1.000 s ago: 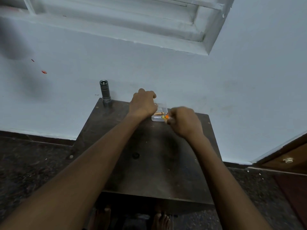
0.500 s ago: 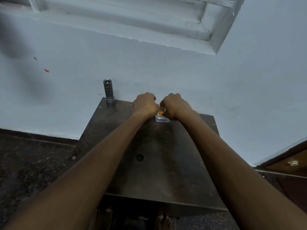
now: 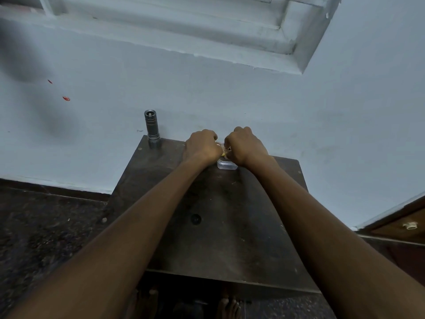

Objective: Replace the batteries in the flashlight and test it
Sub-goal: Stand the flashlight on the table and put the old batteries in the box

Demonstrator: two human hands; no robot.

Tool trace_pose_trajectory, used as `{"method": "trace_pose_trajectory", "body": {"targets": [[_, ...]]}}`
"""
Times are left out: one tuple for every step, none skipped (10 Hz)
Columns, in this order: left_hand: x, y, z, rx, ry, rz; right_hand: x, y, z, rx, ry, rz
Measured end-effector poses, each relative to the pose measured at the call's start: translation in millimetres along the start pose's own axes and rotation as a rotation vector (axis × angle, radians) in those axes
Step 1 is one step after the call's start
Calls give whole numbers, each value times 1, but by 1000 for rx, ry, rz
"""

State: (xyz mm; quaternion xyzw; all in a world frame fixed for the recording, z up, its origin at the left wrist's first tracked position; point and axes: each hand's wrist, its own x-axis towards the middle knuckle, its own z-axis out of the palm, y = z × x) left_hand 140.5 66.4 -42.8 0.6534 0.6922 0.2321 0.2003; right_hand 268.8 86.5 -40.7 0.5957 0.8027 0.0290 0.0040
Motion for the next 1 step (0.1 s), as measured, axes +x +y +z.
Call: {"method": "trace_pose_trajectory", "body": {"targets": [[-3,-5,-1,44,35,-4,-5,0,-2,42,20,12]]}}
